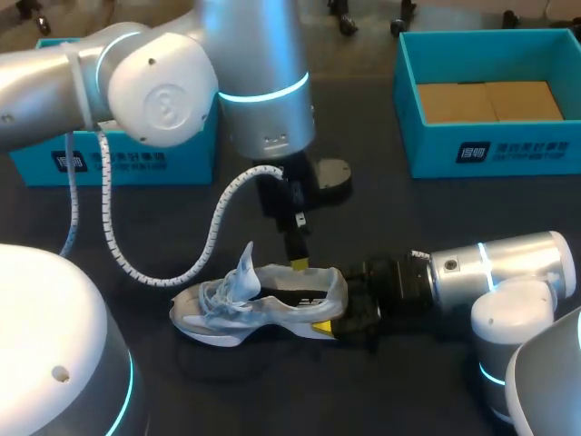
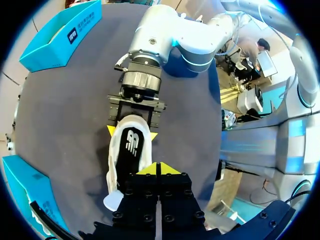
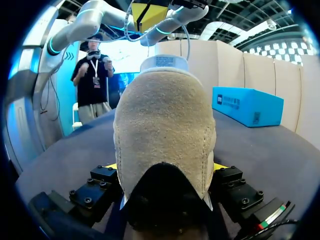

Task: Take the shoe out of the shoebox, open the shoe tongue, remove and reinsert the insole, then place the shoe into the shoebox

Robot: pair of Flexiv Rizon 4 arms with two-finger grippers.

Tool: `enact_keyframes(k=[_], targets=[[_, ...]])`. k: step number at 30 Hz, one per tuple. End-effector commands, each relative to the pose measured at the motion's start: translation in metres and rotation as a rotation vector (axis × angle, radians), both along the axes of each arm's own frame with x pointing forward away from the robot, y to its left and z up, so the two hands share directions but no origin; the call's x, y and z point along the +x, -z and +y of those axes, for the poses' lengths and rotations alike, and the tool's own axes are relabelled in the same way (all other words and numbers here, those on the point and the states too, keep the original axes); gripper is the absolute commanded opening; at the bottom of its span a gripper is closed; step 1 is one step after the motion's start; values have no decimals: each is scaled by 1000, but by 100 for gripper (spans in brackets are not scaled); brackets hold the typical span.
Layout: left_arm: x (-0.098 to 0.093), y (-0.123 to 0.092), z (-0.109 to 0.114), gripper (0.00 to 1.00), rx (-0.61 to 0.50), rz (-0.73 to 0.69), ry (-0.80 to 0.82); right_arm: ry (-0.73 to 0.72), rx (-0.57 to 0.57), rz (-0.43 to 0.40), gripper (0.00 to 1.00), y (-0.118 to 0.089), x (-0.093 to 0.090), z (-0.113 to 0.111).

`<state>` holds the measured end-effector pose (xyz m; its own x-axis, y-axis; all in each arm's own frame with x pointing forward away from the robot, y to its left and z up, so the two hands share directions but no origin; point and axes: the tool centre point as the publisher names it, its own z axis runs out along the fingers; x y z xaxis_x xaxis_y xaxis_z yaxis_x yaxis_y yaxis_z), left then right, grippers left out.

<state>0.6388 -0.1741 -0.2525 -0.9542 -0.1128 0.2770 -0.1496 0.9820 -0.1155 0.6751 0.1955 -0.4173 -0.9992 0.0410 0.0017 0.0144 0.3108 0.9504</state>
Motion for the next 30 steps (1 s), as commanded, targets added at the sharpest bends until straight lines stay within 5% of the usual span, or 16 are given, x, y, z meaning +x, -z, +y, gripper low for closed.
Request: enact_keyframes(k=[1, 12, 25, 30], targets=[[2, 10, -7, 0, -22, -70, 52, -1, -8, 1, 0, -1, 1, 2], [13, 77, -4, 0, -3, -59, 110, -1, -8, 1, 0, -1, 1, 2], [13, 77, -4, 0, -3, -59, 110, -1, -8, 1, 0, -1, 1, 2], [16, 104, 1, 0, 20, -52, 103, -1, -8, 1, 0, -1, 1, 2]])
